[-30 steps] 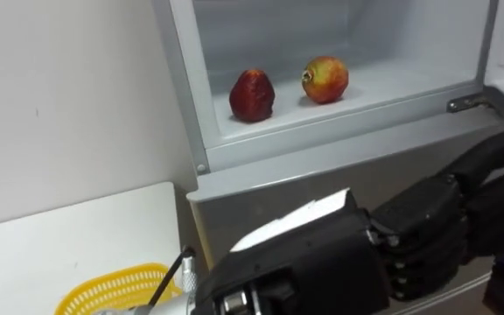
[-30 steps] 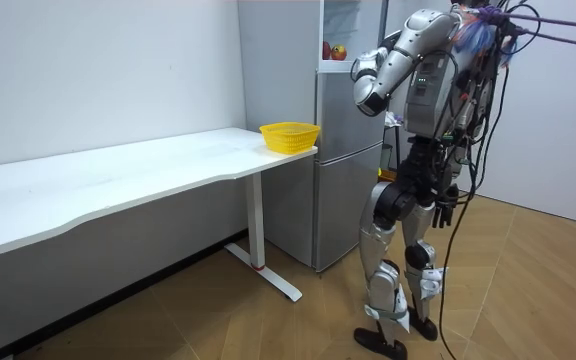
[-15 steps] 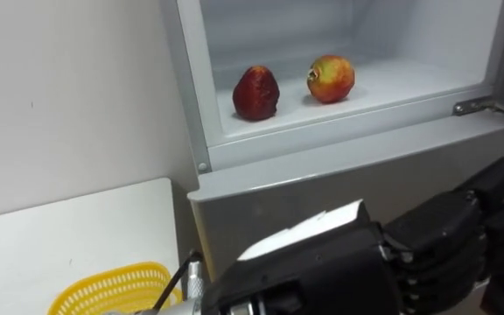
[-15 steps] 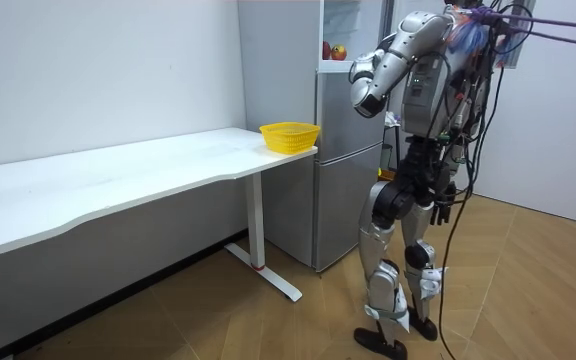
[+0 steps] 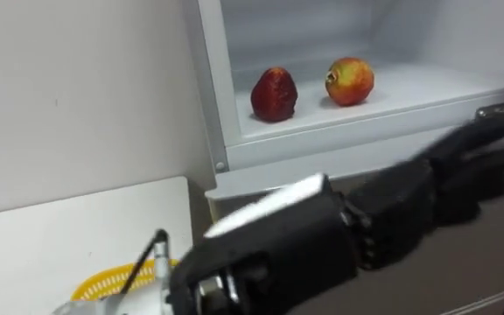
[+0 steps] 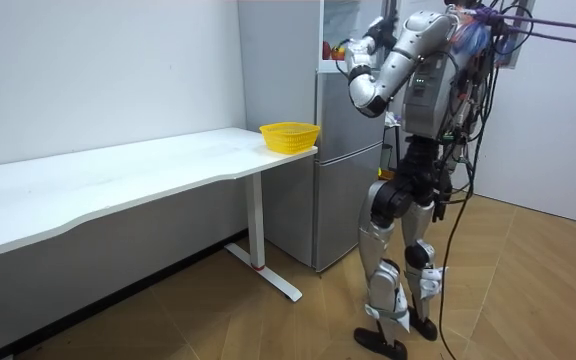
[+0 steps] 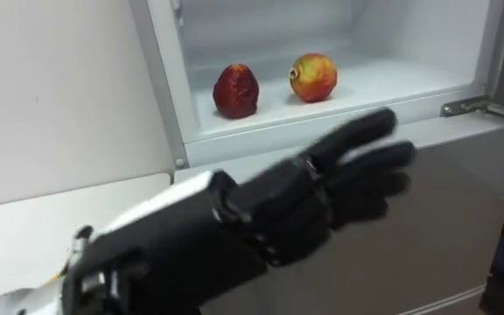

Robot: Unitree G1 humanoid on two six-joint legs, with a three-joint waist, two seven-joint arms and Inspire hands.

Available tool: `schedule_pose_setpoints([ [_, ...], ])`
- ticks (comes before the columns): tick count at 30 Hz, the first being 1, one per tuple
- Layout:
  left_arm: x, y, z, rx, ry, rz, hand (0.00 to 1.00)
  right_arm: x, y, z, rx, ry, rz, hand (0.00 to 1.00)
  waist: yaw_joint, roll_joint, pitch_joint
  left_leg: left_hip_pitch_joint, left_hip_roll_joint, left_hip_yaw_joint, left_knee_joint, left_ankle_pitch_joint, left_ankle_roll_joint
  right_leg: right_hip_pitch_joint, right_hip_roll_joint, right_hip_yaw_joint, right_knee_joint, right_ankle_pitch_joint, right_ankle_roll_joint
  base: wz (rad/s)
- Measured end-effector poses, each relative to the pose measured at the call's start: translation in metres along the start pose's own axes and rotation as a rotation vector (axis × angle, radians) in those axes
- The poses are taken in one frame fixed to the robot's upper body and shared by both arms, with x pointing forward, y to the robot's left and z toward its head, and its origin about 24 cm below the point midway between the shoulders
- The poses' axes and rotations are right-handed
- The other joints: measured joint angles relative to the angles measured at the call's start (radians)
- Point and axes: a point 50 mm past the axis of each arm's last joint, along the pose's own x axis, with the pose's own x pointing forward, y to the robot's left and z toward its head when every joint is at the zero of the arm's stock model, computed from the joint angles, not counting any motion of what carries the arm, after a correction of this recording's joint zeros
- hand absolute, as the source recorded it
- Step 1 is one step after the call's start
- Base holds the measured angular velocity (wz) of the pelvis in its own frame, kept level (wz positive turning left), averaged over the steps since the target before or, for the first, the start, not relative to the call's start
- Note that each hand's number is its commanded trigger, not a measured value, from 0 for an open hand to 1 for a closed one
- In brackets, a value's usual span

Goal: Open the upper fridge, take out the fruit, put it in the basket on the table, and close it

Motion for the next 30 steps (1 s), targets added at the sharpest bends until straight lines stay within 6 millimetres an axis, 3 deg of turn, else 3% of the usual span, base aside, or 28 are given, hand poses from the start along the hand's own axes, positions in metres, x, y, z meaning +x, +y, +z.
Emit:
schedule_pose_setpoints([
  [2,-0.013,0.01,0.01,0.066,-0.006,0.101,0.0,0.0,0.007,-0.007,0.021,0.014,0.009,0.0,0.025,-0.009,-0.0042,0.012,0.0,0.0,-0.007,0.002,-0.003,0.007,0.001,-0.001,-0.002,-0.002,-0.002,-0.07],
  [4,-0.023,0.021,0.022,0.14,-0.029,0.204,0.0,-0.001,0.01,-0.012,0.028,0.02,0.009,0.0,0.049,-0.017,-0.003,0.012,0.0,-0.002,-0.007,0.003,-0.005,0.007,0.002,-0.002,-0.002,-0.004,-0.004,0.0],
  [12,-0.059,0.041,0.048,0.38,-0.074,0.646,0.0,-0.001,0.009,-0.013,0.02,0.006,-0.048,0.0,0.084,-0.036,-0.0019,0.017,-0.001,-0.032,-0.008,0.003,-0.006,0.028,0.003,-0.035,-0.009,-0.004,-0.005,0.08],
  [20,-0.096,0.044,0.082,0.727,-0.12,1.062,0.0,-0.002,0.023,-0.027,0.019,0.027,-0.047,0.0,0.131,-0.027,-0.008,0.028,-0.002,-0.057,-0.011,0.004,-0.011,0.045,0.006,-0.059,-0.015,-0.004,-0.005,0.03],
  [28,-0.132,0.042,0.104,0.883,-0.199,1.396,0.0,-0.003,0.029,-0.032,0.022,0.036,-0.034,0.0,0.159,-0.015,-0.0047,0.029,-0.005,-0.083,-0.013,0.003,-0.012,0.053,0.003,-0.087,-0.014,-0.004,-0.006,0.02],
  [30,-0.149,0.04,0.106,0.936,-0.166,1.524,0.0,-0.003,0.027,-0.028,0.021,0.023,-0.042,0.0,0.159,-0.01,-0.0025,0.039,-0.008,-0.091,-0.017,0.002,-0.012,0.064,0.004,-0.086,-0.014,-0.005,-0.006,0.0],
])
